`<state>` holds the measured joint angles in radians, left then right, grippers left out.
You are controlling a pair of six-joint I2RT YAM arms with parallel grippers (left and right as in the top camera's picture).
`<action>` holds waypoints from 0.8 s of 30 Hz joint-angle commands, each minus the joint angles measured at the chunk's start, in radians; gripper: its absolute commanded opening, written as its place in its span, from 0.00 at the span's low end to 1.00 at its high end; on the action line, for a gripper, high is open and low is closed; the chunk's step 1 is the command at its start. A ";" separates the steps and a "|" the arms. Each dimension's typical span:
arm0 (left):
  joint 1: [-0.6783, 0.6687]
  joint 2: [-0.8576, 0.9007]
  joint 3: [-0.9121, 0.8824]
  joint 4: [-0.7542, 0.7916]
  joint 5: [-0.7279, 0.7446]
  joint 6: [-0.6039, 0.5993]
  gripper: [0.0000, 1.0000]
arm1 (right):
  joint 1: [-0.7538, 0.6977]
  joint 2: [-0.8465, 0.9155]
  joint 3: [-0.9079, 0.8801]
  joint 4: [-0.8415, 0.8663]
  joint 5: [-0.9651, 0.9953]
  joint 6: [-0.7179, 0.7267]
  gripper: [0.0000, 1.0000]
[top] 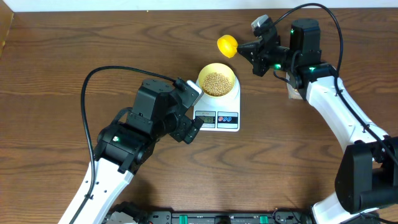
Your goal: Scoop item into bowl and weigh 50g on scale
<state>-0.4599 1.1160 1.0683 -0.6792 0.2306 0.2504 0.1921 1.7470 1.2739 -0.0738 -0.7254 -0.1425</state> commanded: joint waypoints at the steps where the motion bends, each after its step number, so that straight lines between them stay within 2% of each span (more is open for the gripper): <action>1: 0.005 -0.011 0.004 0.000 -0.003 -0.009 0.90 | 0.014 -0.028 0.001 -0.005 -0.010 0.009 0.01; 10: 0.005 -0.011 0.004 0.000 -0.003 -0.009 0.90 | 0.074 -0.026 0.000 -0.124 0.002 -0.097 0.01; 16: 0.005 -0.011 0.004 0.000 -0.003 -0.009 0.90 | 0.092 -0.026 -0.008 -0.194 0.071 -0.109 0.01; 24: 0.005 -0.011 0.004 0.000 -0.003 -0.009 0.90 | 0.092 -0.026 -0.055 -0.200 0.072 -0.117 0.01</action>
<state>-0.4599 1.1160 1.0683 -0.6792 0.2306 0.2504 0.2790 1.7466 1.2388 -0.2710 -0.6575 -0.2359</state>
